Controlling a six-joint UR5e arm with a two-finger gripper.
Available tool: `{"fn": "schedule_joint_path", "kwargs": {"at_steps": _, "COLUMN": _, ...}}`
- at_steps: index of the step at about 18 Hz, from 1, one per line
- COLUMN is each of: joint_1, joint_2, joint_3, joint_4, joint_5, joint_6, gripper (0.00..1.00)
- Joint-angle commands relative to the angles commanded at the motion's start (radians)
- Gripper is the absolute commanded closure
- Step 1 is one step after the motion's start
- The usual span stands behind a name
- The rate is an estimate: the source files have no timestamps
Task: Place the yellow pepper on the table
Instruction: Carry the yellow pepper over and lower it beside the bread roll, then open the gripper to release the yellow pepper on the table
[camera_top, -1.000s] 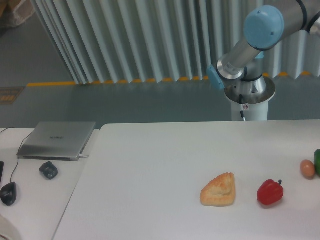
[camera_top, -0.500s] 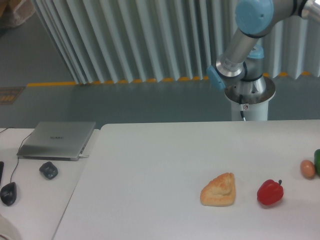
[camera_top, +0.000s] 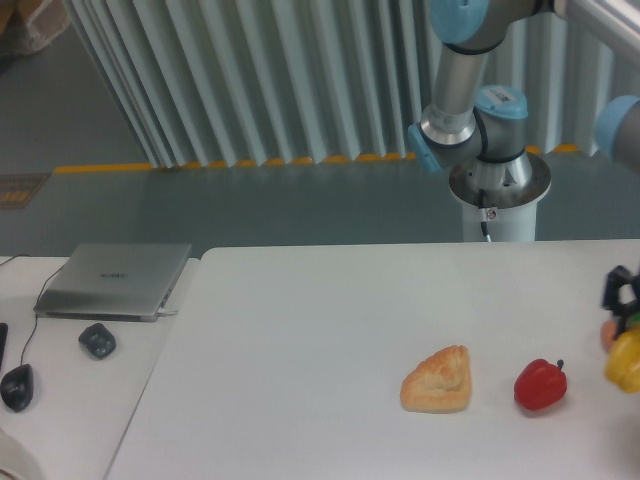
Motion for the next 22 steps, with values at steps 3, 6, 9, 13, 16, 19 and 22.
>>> {"fn": "schedule_joint_path", "kwargs": {"at_steps": 3, "joint_1": -0.086, "joint_2": -0.018, "joint_3": -0.046, "joint_4": 0.134, "joint_5": 0.126, "joint_6": -0.125, "gripper": 0.67}}
{"fn": "schedule_joint_path", "kwargs": {"at_steps": 6, "joint_1": -0.150, "joint_2": -0.058, "joint_3": -0.051, "joint_4": 0.187, "joint_5": 0.149, "joint_6": -0.242, "gripper": 0.67}}
{"fn": "schedule_joint_path", "kwargs": {"at_steps": 9, "joint_1": -0.221, "joint_2": -0.095, "joint_3": -0.046, "joint_4": 0.189, "joint_5": 0.155, "joint_6": -0.244, "gripper": 0.67}}
{"fn": "schedule_joint_path", "kwargs": {"at_steps": 13, "joint_1": -0.250, "joint_2": -0.106, "joint_3": -0.067, "joint_4": 0.209, "joint_5": 0.173, "joint_6": -0.242, "gripper": 0.67}}
{"fn": "schedule_joint_path", "kwargs": {"at_steps": 16, "joint_1": -0.259, "joint_2": -0.115, "joint_3": -0.069, "joint_4": 0.210, "joint_5": 0.209, "joint_6": -0.241, "gripper": 0.66}}
{"fn": "schedule_joint_path", "kwargs": {"at_steps": 19, "joint_1": -0.264, "joint_2": -0.112, "joint_3": -0.081, "joint_4": 0.212, "joint_5": 0.209, "joint_6": -0.235, "gripper": 0.65}}
{"fn": "schedule_joint_path", "kwargs": {"at_steps": 22, "joint_1": -0.262, "joint_2": -0.110, "joint_3": -0.095, "joint_4": 0.233, "joint_5": 0.212, "joint_6": -0.230, "gripper": 0.48}}
